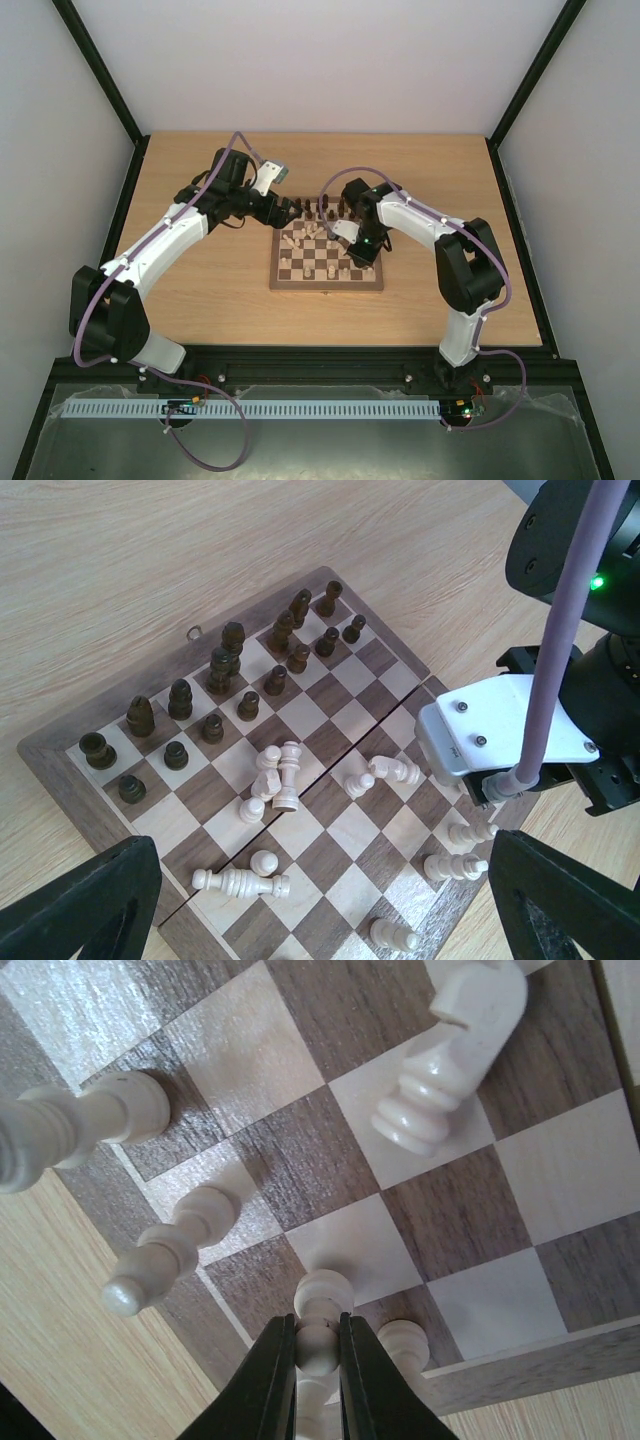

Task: Set up the chess pieces on the board

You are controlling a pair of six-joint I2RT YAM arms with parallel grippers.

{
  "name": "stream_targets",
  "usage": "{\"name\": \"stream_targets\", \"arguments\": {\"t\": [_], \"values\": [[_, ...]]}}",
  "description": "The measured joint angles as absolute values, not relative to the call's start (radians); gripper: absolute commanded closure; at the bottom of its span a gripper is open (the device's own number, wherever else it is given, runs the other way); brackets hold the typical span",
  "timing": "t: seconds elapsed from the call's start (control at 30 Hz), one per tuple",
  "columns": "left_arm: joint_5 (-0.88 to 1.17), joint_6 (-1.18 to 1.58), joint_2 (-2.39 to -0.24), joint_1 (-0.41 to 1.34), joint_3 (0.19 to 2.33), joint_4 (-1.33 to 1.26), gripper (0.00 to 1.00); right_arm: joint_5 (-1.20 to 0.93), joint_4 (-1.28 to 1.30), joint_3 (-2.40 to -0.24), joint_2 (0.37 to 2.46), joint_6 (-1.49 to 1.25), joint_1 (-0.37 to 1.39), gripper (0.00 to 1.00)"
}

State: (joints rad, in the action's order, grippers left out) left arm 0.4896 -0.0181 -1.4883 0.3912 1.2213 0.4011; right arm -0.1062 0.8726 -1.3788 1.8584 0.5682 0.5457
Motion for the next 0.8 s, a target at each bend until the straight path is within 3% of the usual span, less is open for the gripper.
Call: {"name": "stream_targets", "arguments": {"t": [0.53,0.8], "values": [[0.49,-0.018,-1.488,0.391,1.214,0.395,0.07,-0.084,0.826,-1.376,1.877,0.549,0.546,0.87],[0.49,-0.018,-1.488,0.391,1.211,0.395,0.07,-0.081,0.825,-1.377,1.88,0.541,0.546,0.69]]}}
